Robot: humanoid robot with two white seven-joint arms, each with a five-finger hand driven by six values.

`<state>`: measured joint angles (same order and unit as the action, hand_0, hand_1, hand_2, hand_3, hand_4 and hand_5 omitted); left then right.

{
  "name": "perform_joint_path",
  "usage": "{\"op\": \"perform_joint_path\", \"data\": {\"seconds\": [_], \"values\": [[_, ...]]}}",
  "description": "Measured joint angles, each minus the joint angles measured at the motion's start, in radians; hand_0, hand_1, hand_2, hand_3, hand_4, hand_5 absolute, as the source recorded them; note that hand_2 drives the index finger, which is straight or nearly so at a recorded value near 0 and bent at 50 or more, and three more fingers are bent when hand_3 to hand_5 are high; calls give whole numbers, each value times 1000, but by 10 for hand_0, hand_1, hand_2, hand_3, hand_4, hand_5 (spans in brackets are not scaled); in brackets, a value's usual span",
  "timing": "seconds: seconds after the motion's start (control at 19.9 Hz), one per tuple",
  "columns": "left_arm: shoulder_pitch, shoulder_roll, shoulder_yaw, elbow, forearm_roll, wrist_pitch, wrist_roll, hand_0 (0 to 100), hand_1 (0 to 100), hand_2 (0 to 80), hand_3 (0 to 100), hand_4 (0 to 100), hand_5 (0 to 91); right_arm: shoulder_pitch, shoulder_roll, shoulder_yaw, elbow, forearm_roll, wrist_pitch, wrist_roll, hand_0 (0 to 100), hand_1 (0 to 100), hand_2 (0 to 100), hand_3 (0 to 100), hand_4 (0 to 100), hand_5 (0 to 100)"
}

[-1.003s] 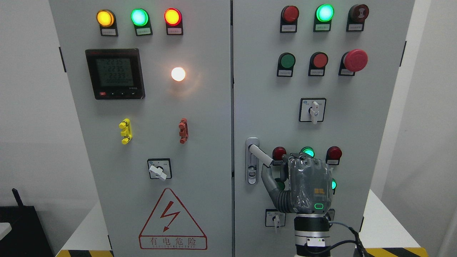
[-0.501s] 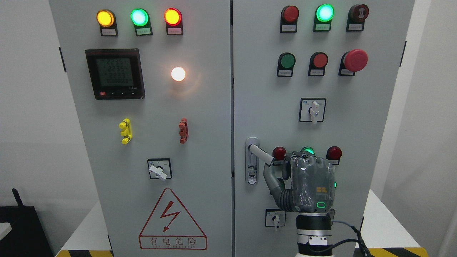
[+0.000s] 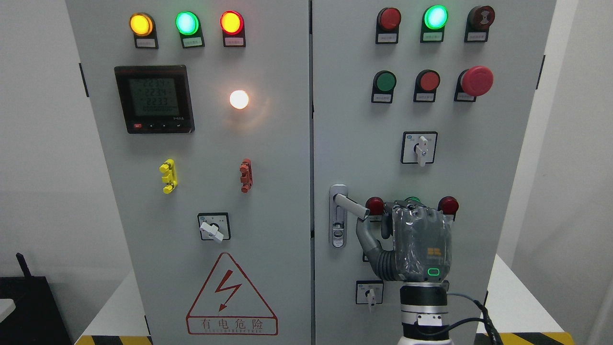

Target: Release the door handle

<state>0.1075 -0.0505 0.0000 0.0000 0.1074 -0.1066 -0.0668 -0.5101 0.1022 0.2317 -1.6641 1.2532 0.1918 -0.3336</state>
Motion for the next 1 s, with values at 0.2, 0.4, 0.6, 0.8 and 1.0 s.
{"op": "perform_joint_path", "data": {"seconds": [0.2, 0.4, 0.6, 0.8, 1.0], "values": [[0, 0, 0, 0, 0, 0, 0, 120, 389, 0, 0, 0, 0, -2, -2, -1, 0, -2, 0, 1, 465, 549, 952, 1000, 910, 985], [0, 0, 0, 0, 0, 0, 0, 120, 389, 0, 0, 0, 0, -5, -3, -1, -1, -3, 0, 1, 470, 543, 953, 1000, 911, 986], [0, 0, 0, 0, 0, 0, 0, 120, 389, 0, 0, 0, 0, -8, -4, -1, -2, -4, 0, 2, 477, 539, 956, 1000, 911, 986], [0, 0, 0, 0, 0, 0, 0, 120, 389, 0, 0, 0, 0, -10, -4, -1, -3, -4, -1, 2, 482, 537, 957, 1000, 911, 986], [0, 0, 0, 0, 0, 0, 0, 120, 389, 0, 0, 0, 0, -11, -4, -1, -4, -4, -1, 2, 483, 537, 957, 1000, 911, 986]]}}
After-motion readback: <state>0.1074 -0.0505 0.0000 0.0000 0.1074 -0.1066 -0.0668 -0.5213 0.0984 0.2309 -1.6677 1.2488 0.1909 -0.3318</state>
